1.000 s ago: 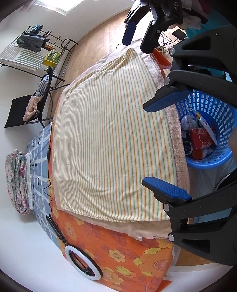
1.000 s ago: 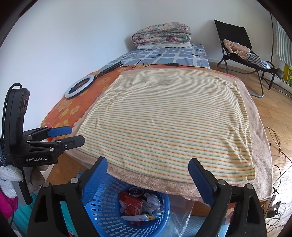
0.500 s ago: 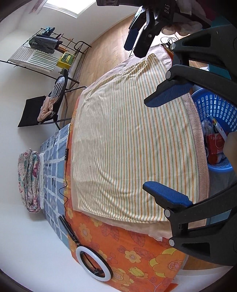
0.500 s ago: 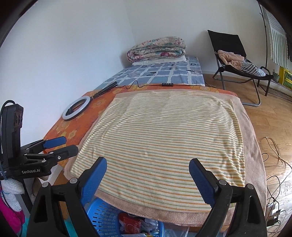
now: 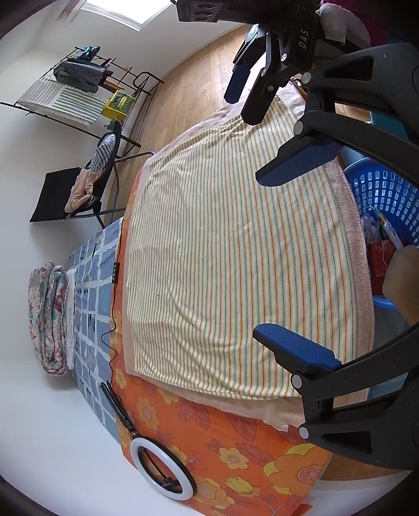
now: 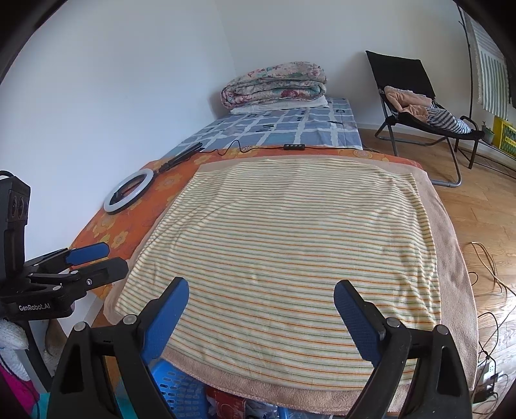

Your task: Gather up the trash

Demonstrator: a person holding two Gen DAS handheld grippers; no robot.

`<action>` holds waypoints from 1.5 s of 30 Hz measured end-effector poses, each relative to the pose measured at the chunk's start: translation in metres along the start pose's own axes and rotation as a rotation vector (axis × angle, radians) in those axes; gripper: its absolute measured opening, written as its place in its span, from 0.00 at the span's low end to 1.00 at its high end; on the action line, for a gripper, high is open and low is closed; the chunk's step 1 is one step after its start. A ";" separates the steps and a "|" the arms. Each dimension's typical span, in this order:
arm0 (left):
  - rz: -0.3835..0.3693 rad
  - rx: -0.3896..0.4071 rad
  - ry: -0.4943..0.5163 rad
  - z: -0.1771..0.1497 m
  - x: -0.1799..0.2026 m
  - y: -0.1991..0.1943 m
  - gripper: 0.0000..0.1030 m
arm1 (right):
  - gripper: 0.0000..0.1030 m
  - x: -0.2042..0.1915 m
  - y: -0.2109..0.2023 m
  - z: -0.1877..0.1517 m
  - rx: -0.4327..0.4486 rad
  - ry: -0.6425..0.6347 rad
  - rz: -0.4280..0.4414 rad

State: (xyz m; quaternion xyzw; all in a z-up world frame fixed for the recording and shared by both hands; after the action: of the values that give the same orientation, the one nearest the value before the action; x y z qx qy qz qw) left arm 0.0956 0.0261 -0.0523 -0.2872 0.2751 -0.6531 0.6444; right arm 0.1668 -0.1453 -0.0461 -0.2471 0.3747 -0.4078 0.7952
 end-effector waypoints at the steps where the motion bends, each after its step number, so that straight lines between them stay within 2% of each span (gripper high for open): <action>1: 0.000 0.001 0.001 0.000 0.000 0.000 0.92 | 0.90 0.001 0.000 0.000 -0.003 0.006 0.001; 6: 0.017 0.005 -0.009 0.000 -0.004 0.000 0.92 | 0.90 -0.001 0.000 -0.001 -0.003 0.004 0.000; 9: 0.035 0.006 -0.016 -0.001 -0.007 0.000 0.98 | 0.90 -0.002 -0.002 -0.001 0.006 -0.001 -0.001; 13: 0.065 -0.010 -0.022 -0.004 -0.011 0.001 0.99 | 0.90 -0.002 -0.003 -0.001 0.014 -0.004 -0.007; 45: 0.059 -0.046 -0.004 -0.011 -0.005 0.010 0.99 | 0.90 0.006 -0.002 0.000 0.016 0.013 -0.017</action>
State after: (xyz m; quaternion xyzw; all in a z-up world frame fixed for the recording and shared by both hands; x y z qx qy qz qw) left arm 0.0945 0.0309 -0.0677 -0.2952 0.2971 -0.6267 0.6571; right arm 0.1676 -0.1513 -0.0469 -0.2414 0.3744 -0.4189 0.7912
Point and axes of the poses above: each gripper's, at about its wrist camera, not at the fingertips, and y roughly the way its jaws point, x to its right, z to its top, the point moved 8 cm from there along y, roughly the way its jaws point, and after that the axes turned 15 degrees about y, right-handed, at the moved point
